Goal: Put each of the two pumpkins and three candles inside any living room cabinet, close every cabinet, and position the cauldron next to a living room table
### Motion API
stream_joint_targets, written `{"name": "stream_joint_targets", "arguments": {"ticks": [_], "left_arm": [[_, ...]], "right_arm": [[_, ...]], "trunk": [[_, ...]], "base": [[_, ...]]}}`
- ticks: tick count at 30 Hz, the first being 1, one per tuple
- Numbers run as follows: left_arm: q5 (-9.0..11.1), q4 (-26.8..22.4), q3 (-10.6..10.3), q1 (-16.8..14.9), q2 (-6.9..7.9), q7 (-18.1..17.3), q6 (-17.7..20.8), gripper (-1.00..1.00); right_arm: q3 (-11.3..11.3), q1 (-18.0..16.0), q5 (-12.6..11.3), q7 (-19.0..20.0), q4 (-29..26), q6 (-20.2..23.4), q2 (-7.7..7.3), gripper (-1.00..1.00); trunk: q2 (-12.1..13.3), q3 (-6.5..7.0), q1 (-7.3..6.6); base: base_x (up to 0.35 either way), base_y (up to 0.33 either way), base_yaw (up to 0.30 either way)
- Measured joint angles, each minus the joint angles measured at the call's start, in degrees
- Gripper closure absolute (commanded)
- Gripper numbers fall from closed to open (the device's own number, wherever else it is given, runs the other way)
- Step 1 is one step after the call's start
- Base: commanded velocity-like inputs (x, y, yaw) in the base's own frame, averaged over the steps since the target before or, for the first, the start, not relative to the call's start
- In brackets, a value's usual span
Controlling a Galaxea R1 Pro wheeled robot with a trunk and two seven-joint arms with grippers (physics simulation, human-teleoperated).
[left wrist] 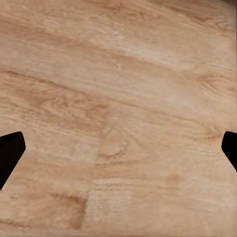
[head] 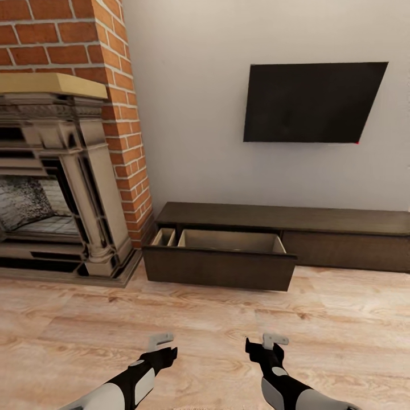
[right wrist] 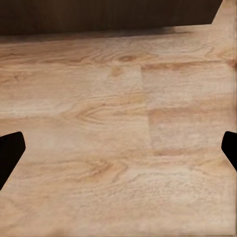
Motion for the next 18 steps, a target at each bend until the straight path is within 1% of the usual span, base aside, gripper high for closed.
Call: {"name": "stream_joint_targets", "arguments": {"ticks": [18], "left_arm": [[-0.09,0.01,0.0,0.0,-0.02,0.03,0.0,-1.0]], "right_arm": [[0.0,0.08,0.0,0.0,0.17,-0.06,0.06,-1.0]], "trunk": [[-7.22,-4.6,3.95]], "base": [[0.0,0.0,-0.174]]}}
